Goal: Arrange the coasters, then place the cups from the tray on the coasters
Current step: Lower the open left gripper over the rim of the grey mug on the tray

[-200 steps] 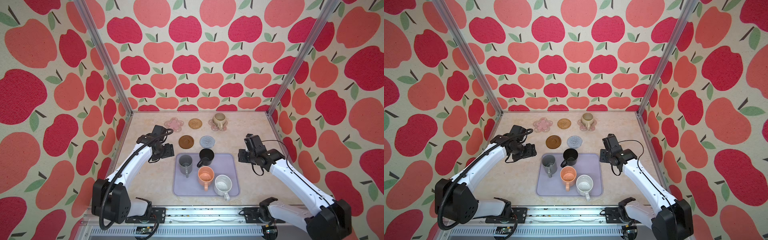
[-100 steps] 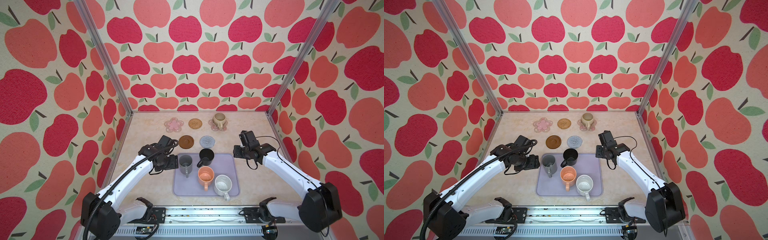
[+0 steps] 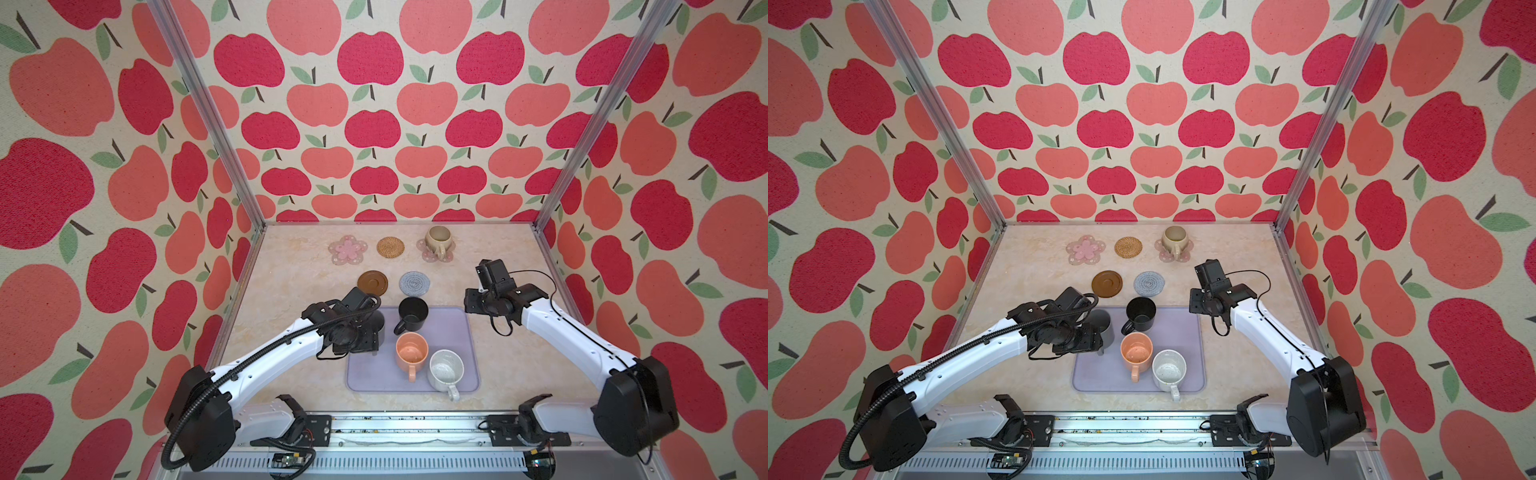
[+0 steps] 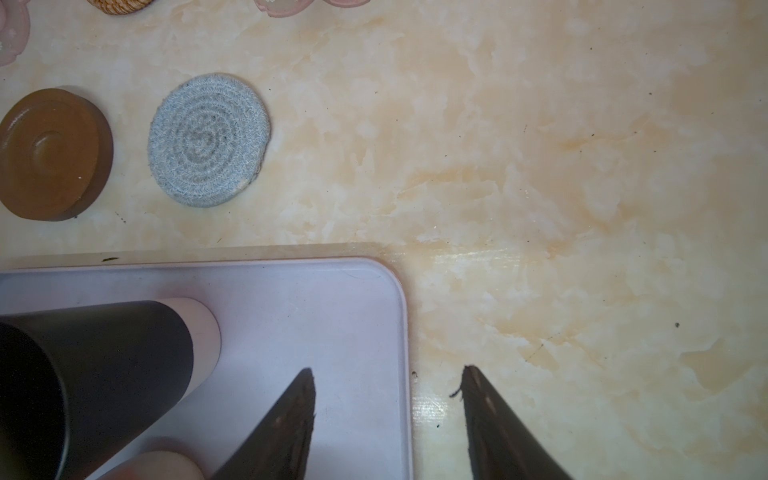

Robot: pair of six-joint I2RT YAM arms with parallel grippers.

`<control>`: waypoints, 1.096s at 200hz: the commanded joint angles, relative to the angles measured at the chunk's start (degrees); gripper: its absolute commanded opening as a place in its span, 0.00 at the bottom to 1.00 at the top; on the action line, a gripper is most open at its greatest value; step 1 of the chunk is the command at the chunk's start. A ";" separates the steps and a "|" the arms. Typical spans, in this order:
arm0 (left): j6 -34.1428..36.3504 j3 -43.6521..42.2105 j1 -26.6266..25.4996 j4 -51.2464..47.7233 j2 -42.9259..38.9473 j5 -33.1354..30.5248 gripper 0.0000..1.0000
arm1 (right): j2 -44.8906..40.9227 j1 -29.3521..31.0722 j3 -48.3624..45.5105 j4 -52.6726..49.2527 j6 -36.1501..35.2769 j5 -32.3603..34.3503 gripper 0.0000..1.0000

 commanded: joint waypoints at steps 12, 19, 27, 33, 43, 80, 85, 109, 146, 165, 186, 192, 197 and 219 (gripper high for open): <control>-2.25 1.66 -0.39 1.03 3.56 -1.77 0.76 | -1.05 0.27 0.49 -0.64 0.68 0.61 0.60; -2.19 1.87 -0.35 0.87 4.18 -2.07 0.76 | -1.11 0.24 0.50 -0.64 0.68 0.58 0.60; -2.11 1.92 -0.38 0.76 4.77 -2.35 0.75 | -0.94 0.28 0.54 -0.67 0.68 0.57 0.60; -2.03 1.97 -0.38 0.59 5.00 -2.59 0.75 | -1.02 0.26 0.63 -0.75 0.59 0.63 0.60; -1.60 1.98 -0.35 0.02 5.20 -3.12 0.75 | -0.88 0.29 0.72 -0.84 0.42 0.78 0.60; 1.02 2.15 0.00 -4.01 4.84 -6.09 0.75 | -0.30 0.28 0.72 -0.67 0.15 0.77 0.60; 1.32 2.09 0.17 -4.45 4.85 -6.29 0.75 | -0.05 0.21 0.72 -0.52 0.20 0.69 0.60; 2.36 1.43 1.17 -5.85 4.57 -6.69 0.74 | 1.01 0.25 0.97 -0.10 0.42 -0.25 0.60; 3.77 0.85 2.52 -7.62 3.12 -7.46 0.73 | 1.42 0.23 1.09 -0.12 0.33 -0.20 0.61; 4.80 1.03 2.83 -9.69 2.51 -8.76 0.72 | 1.44 0.28 0.99 -0.23 0.23 -0.05 0.61; 6.52 1.03 3.02 -10.42 2.28 -9.68 0.72 | 1.67 0.29 0.91 -0.05 0.23 -0.05 0.61; 7.03 1.02 3.04 -10.26 2.19 -9.71 0.72 | 1.70 0.21 0.89 -0.01 0.24 -0.09 0.61; 7.43 1.02 3.09 -10.01 2.20 -9.68 0.72 | 1.91 0.24 0.89 0.04 0.32 -0.27 0.61; 9.50 0.52 3.15 -7.62 1.80 -8.29 0.71 | 2.41 0.27 1.07 0.17 0.55 -0.66 0.61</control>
